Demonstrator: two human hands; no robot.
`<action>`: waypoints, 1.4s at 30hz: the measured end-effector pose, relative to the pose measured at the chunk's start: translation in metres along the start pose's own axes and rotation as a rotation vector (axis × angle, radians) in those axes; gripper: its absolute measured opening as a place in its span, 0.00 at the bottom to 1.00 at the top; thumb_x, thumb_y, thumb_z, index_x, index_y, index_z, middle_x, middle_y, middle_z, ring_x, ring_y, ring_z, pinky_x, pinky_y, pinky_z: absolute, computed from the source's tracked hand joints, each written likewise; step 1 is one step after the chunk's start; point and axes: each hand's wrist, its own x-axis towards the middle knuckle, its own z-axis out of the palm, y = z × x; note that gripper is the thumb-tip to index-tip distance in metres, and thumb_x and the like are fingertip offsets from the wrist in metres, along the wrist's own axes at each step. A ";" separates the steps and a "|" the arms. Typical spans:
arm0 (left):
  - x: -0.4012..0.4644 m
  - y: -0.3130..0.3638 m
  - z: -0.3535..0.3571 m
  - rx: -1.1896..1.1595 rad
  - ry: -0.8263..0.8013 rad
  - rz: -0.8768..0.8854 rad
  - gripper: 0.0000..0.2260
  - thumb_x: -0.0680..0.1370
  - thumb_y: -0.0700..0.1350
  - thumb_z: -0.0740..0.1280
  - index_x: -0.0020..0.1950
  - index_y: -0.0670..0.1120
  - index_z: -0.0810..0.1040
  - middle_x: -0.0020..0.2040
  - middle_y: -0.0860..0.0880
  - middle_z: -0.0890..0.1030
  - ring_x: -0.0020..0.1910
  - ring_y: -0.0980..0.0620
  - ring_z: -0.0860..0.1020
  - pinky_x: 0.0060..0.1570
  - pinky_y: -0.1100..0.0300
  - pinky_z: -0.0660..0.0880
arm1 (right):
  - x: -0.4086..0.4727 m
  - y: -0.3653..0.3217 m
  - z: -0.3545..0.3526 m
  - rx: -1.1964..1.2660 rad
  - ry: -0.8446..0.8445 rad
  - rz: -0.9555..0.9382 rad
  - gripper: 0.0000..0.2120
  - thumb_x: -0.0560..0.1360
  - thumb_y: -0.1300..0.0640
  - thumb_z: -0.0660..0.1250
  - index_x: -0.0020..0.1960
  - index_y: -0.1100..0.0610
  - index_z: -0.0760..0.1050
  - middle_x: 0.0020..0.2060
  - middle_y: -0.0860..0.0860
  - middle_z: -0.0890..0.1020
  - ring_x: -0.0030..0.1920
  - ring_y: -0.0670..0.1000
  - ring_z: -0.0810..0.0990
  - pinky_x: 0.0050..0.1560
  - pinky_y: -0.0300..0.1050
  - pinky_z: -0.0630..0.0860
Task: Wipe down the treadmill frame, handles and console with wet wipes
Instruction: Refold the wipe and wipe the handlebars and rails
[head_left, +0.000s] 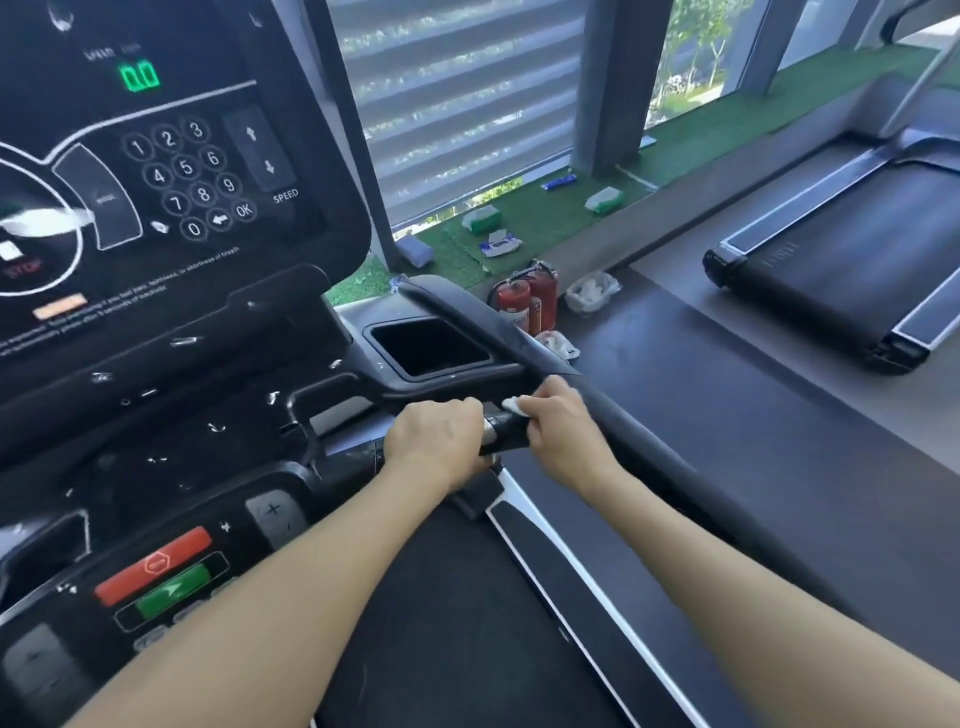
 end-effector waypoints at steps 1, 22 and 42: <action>0.000 0.000 0.001 -0.002 0.010 0.002 0.15 0.77 0.56 0.63 0.57 0.48 0.69 0.57 0.50 0.78 0.56 0.45 0.77 0.42 0.56 0.67 | -0.004 -0.011 0.003 0.046 0.010 -0.048 0.10 0.77 0.65 0.58 0.41 0.59 0.76 0.46 0.54 0.70 0.51 0.54 0.68 0.51 0.45 0.67; -0.001 0.002 0.002 0.079 0.045 0.001 0.17 0.75 0.60 0.64 0.51 0.48 0.67 0.54 0.49 0.79 0.53 0.43 0.78 0.41 0.55 0.66 | -0.009 0.033 0.020 0.163 0.240 0.076 0.10 0.77 0.64 0.62 0.50 0.55 0.81 0.45 0.55 0.73 0.50 0.58 0.75 0.55 0.51 0.72; 0.000 0.000 0.007 0.077 0.104 -0.012 0.18 0.74 0.61 0.65 0.46 0.50 0.63 0.49 0.50 0.80 0.48 0.44 0.79 0.38 0.55 0.67 | -0.017 0.021 0.027 -0.016 0.295 0.021 0.08 0.72 0.69 0.62 0.45 0.57 0.70 0.44 0.50 0.65 0.44 0.50 0.63 0.40 0.40 0.64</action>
